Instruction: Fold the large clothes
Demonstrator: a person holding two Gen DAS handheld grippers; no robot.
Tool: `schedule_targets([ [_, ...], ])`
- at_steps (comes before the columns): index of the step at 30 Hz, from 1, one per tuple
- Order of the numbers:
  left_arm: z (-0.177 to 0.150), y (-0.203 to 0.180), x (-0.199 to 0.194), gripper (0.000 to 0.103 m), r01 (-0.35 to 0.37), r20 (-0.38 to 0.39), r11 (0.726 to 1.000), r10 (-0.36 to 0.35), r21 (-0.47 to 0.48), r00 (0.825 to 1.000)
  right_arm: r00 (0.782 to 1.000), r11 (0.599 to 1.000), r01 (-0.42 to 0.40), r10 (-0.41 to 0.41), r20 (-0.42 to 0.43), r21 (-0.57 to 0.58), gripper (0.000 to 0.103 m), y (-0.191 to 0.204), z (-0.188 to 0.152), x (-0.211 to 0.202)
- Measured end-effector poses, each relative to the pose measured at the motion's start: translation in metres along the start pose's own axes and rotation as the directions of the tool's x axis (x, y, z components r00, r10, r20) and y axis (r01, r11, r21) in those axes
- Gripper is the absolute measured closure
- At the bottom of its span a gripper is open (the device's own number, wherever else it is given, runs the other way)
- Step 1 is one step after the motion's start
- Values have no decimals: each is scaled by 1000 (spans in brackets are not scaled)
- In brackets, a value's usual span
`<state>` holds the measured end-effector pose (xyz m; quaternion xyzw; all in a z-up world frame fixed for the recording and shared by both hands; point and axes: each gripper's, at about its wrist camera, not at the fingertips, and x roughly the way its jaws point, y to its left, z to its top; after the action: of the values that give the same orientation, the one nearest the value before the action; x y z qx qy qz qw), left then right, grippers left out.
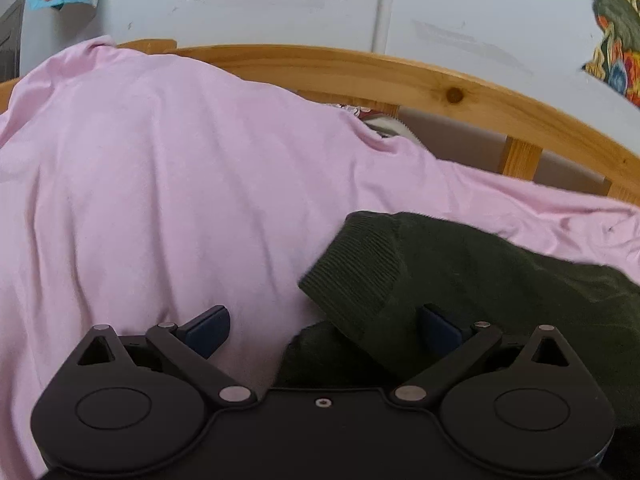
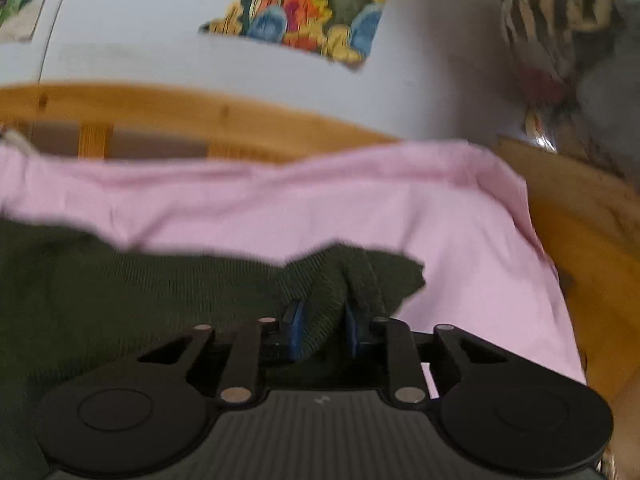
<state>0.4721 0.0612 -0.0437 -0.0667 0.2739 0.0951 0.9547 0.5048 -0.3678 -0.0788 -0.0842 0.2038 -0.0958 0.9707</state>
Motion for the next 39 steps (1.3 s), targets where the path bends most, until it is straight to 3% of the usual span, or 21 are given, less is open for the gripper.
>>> schedule_targets([
  [5, -2, -7, 13, 1, -14, -14, 999, 15, 46, 1000, 997, 992, 45, -37, 74, -115, 78, 17, -42, -6],
  [8, 0, -4, 4, 5, -6, -15, 1000, 7, 16, 1000, 998, 1000, -10, 11, 56, -28, 76, 4, -28, -15],
  [10, 1, 0, -9, 5, 20, -16, 999, -20, -33, 1000, 997, 999, -36, 36, 67, 13, 64, -3, -18, -32],
  [13, -1, 0, -35, 2, 101, 43, 994, -99, -50, 994, 980, 994, -104, 106, 169, -16, 45, 7, -8, -68],
  [16, -5, -14, -55, 1, 195, 86, 981, -195, 12, 977, 944, 970, -230, 243, 224, -83, 37, 32, -2, -90],
  [19, -13, -35, -64, 1, 305, 73, 948, -312, 88, 947, 920, 937, -310, 338, 197, -161, 34, 61, -8, -98],
  [22, -25, -49, -64, 1, 350, 40, 930, -356, 109, 933, 924, 917, -336, 365, 111, -214, 33, 83, -28, -101],
  [24, -35, -56, -57, 1, 334, 5, 935, -337, 116, 941, 941, 923, -292, 324, 98, -251, 32, 93, -49, -107],
  [27, -43, -62, -38, 1, 235, -65, 962, -228, 137, 972, 950, 926, -275, 304, 77, -261, 18, 94, -57, -107],
  [28, -43, -60, -32, 1, 226, -83, 966, -217, 125, 973, 951, 926, -293, 307, 21, -239, 15, 91, -60, -103],
  [29, -43, -57, -29, 1, 233, -92, 966, -224, 108, 970, 951, 926, -293, 307, 21, -239, 14, 91, -60, -103],
  [30, -43, -53, -29, 1, 235, -95, 967, -226, 98, 970, 940, 924, -341, 341, -31, -171, 14, 76, -55, -107],
  [32, -40, -50, -34, 1, 241, -97, 967, -232, 87, 968, 936, 925, -352, 352, -27, -142, 13, 68, -54, -114],
  [35, -36, -43, -47, 1, 259, -117, 965, -251, 52, 961, 934, 927, -353, 356, 4, -127, 1, 49, -51, -139],
  [39, -40, -27, -83, 1, 284, -123, 958, -277, 45, 953, 918, 912, -390, 395, 21, -127, 0, 30, -53, -178],
])
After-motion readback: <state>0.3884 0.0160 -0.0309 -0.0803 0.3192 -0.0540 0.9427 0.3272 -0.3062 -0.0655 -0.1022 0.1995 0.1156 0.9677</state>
